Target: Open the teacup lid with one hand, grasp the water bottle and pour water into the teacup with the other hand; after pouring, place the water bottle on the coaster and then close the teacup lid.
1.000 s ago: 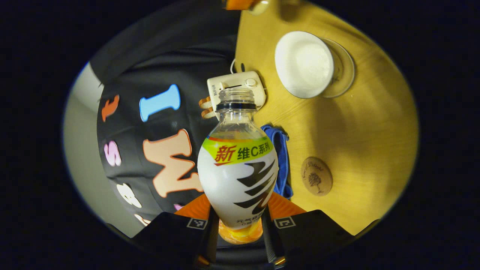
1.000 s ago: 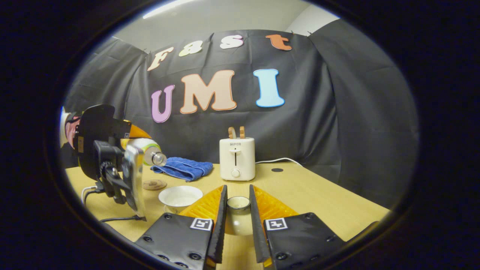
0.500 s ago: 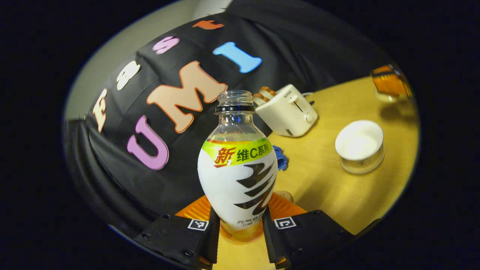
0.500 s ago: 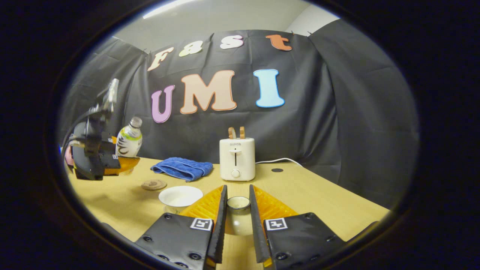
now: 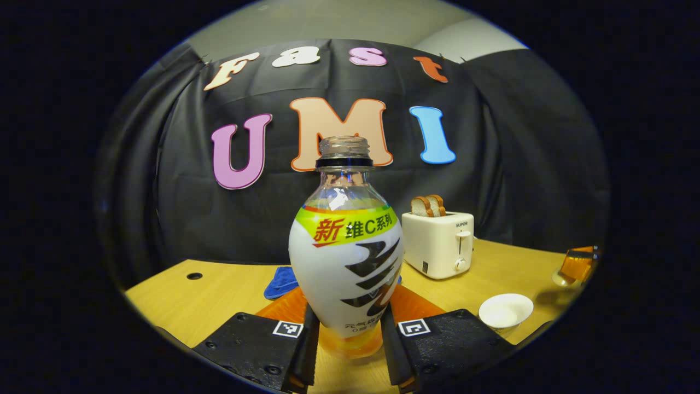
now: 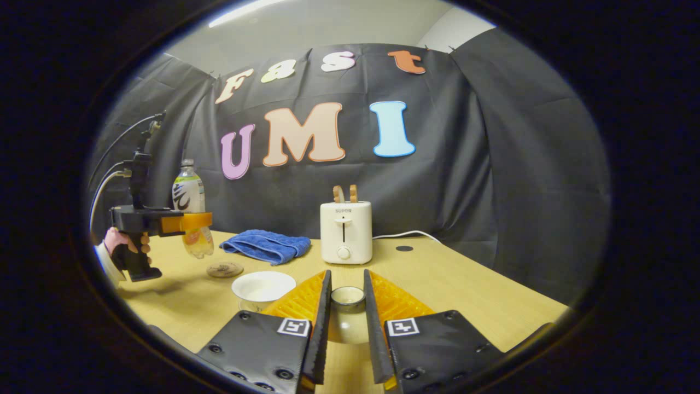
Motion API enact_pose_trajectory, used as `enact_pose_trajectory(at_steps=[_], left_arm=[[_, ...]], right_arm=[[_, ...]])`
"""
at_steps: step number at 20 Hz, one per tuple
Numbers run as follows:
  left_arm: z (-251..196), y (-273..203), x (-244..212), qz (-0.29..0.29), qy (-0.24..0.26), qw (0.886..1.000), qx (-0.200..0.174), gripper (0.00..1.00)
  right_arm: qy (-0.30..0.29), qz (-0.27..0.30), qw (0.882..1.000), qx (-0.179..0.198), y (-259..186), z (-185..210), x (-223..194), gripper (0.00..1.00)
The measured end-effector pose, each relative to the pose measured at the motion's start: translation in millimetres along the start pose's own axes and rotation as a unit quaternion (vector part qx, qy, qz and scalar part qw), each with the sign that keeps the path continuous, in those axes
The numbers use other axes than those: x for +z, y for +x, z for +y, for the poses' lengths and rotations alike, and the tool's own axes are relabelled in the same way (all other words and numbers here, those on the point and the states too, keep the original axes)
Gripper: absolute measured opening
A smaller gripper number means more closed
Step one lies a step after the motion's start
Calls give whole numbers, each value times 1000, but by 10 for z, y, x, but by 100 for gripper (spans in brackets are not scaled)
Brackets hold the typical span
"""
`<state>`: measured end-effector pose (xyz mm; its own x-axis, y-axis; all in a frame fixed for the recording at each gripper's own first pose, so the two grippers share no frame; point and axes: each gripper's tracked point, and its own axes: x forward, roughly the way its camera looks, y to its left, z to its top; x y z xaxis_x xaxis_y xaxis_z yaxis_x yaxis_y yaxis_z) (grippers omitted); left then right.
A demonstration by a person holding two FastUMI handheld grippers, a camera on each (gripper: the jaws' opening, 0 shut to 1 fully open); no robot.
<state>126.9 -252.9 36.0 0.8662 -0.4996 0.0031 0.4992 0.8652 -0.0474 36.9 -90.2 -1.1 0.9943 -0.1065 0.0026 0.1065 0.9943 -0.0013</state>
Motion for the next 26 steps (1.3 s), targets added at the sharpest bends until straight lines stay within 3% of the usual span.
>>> enact_pose_trajectory(at_steps=[3, 16, 24, 26], left_arm=[[24, 216, -162, 14, -26, 1000, -4, 48], [30, 380, -533, 54, -6, 999, -4, 49], [33, 320, -564, 55, -10, 998, -9, 69], [46, 316, -561, 54, -14, 998, -9, 85]], right_arm=[[0, 0, 1000, 0, -1, 0, -2, 38], [0, 1, 1000, 8, 9, 19, -4, 37], [0, 1, 1000, 7, 7, 17, 1, 37], [0, 1, 1000, 6, 5, 13, 0, 37]])
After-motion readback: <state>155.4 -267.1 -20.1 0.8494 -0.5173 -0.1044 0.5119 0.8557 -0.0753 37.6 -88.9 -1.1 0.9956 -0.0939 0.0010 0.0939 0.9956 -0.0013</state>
